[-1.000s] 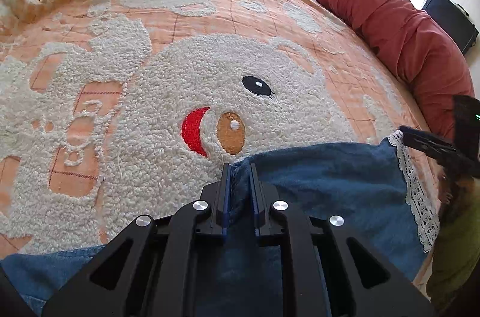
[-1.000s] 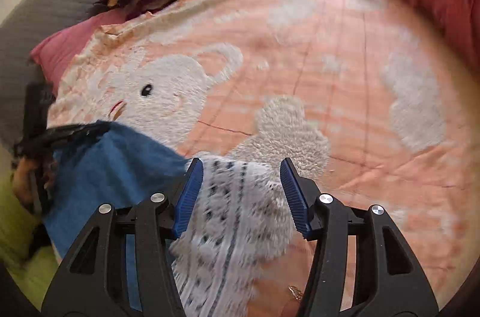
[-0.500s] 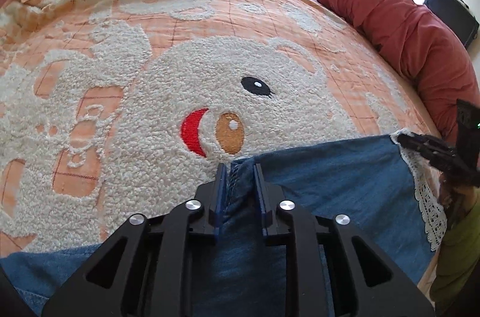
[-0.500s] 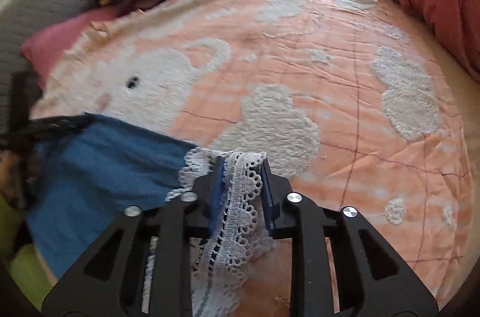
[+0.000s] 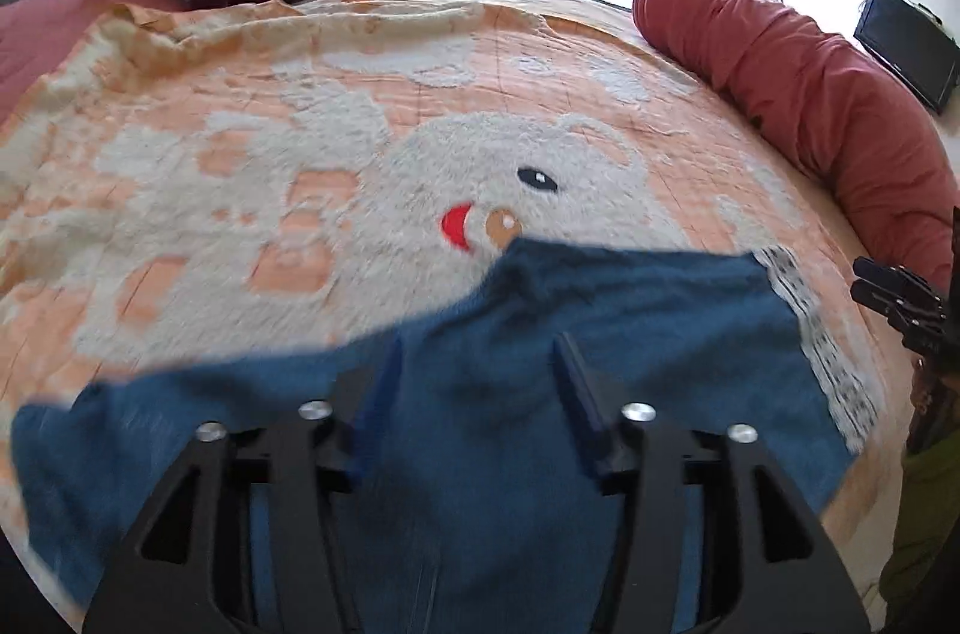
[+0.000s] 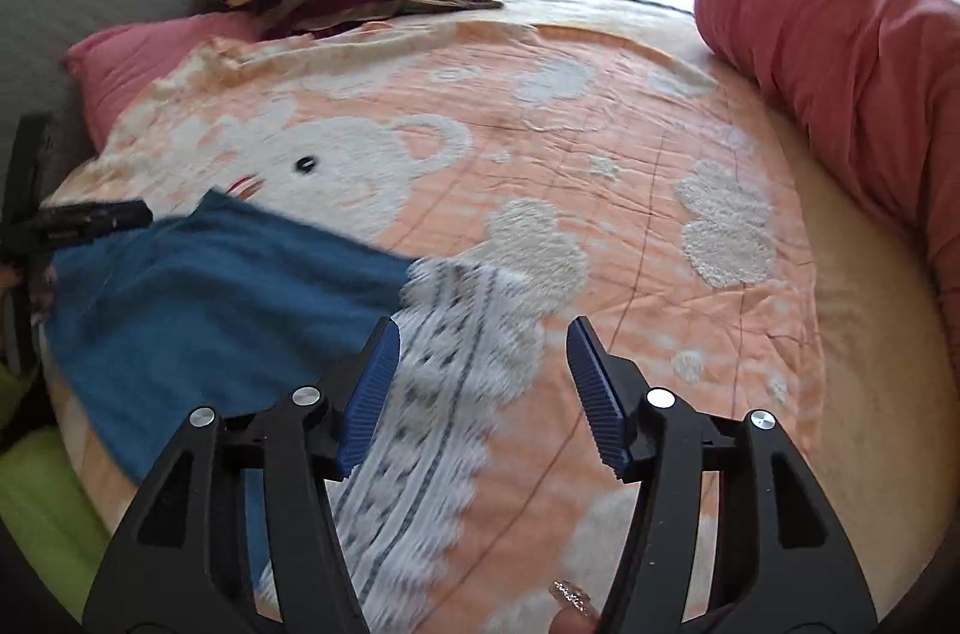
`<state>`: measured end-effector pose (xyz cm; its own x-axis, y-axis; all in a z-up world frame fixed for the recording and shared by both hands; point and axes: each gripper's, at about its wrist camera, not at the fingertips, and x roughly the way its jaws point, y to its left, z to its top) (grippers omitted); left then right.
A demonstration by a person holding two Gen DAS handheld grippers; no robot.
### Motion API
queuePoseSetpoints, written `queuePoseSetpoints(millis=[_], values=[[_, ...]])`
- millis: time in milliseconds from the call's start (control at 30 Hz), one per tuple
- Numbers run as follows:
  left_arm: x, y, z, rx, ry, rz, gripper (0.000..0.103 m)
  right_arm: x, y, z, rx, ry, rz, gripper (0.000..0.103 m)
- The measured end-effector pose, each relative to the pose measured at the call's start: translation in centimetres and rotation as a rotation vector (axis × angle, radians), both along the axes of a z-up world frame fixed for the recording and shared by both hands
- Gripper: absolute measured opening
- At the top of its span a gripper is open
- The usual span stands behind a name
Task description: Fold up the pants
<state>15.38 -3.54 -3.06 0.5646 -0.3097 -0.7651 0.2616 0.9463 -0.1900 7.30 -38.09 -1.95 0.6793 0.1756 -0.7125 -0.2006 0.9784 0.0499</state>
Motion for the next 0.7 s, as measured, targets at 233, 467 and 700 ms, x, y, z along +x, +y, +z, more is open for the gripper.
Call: queuePoseSetpoints(millis=[233, 467, 700], values=[[-5.9, 1.3, -0.2, 0.105, 0.004, -0.021, 0.066, -2.8, 4.8, -0.6, -0.017, 0.054, 0.157, 0.051], [-7.3, 1.1, -2.1, 0.235, 0.08, -0.017, 0.082, -3.8, 8.6, -1.8, -0.081, 0.128, 0.245, 0.061], [-8.1, 1.5, -3.0, 0.236, 0.118, -0.04, 0.087, -4.0, 8.1, -4.9, -0.182, 0.293, 0.209, 0.064]])
